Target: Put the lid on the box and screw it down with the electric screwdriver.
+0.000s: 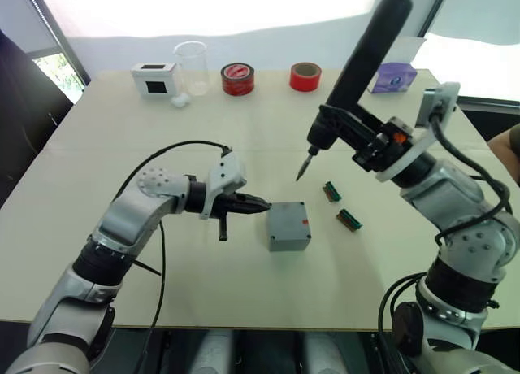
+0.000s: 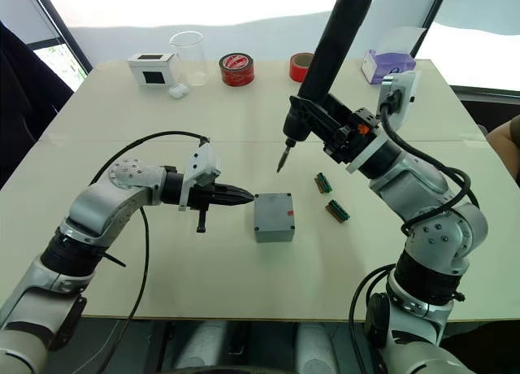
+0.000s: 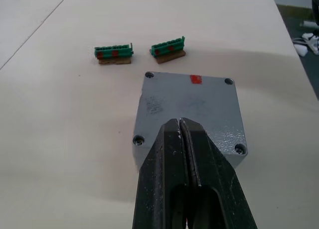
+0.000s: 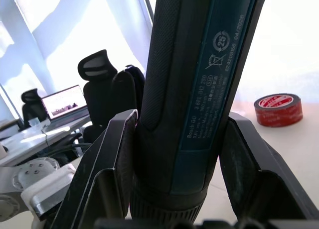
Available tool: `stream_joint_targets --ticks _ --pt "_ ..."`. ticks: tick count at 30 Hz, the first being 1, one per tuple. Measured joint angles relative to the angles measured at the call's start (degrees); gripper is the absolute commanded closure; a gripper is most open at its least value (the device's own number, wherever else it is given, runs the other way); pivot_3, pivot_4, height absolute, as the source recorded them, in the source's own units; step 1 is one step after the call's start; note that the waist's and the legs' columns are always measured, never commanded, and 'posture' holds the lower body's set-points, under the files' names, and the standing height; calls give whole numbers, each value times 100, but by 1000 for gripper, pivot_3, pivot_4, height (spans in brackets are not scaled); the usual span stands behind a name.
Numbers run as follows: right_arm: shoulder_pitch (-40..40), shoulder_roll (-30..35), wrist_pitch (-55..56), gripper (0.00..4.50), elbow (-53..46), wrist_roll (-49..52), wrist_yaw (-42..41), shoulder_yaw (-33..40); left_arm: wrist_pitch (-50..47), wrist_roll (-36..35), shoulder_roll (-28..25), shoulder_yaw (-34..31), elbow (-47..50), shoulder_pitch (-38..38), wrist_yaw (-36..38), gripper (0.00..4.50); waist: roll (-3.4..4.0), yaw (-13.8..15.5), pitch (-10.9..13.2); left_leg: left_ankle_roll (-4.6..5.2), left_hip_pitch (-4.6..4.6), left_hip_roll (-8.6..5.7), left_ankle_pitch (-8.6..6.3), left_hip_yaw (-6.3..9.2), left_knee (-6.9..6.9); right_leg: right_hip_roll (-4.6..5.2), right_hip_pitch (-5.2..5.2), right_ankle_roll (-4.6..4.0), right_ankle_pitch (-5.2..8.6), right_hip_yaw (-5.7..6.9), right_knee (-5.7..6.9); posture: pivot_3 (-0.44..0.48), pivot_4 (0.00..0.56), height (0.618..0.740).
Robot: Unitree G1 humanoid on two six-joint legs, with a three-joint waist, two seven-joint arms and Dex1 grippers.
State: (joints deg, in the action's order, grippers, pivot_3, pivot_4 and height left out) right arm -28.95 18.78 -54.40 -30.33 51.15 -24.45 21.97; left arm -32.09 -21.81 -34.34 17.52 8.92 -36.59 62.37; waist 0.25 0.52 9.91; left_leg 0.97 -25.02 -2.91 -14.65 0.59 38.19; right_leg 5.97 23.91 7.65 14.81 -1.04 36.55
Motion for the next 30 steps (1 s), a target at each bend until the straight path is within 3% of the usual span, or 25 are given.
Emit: stream_joint_targets --ticks 4,7,16,28,30 --pt "700 209 402 2650 -51 -600 -101 -707 329 377 431 361 -339 -53 -52 4500 0 -14 0 4 0 -5 -1 -7 2 0 0 0 0 -5 0 0 150 740" --pt "778 295 865 2650 32 -941 -235 -970 419 502 691 377 -667 -59 -159 4500 -1 -32 1 8 0 -4 -3 -6 2 -3 3 1 0 -4 3 0 150 740" --pt "943 360 1767 2650 374 -1542 -346 -1311 1015 981 662 525 -834 -132 28 4500 -2 -25 -1 2 3 7 1 -5 2 -5 0 2 1 -4 3 0 150 740" --pt "930 300 1910 2650 420 -1637 -223 -1453 911 1017 687 518 -779 -118 38 4500 -2 -13 -1 6 17 8 -2 -4 3 -6 -16 2 1 -3 2 0 150 740" --pt "940 306 2038 2650 448 -1780 -236 -1562 880 1018 685 518 -764 -97 40 4500 -2 -15 -1 11 55 10 -5 -4 -4 -7 -54 1 1 -2 -12 0 150 740"
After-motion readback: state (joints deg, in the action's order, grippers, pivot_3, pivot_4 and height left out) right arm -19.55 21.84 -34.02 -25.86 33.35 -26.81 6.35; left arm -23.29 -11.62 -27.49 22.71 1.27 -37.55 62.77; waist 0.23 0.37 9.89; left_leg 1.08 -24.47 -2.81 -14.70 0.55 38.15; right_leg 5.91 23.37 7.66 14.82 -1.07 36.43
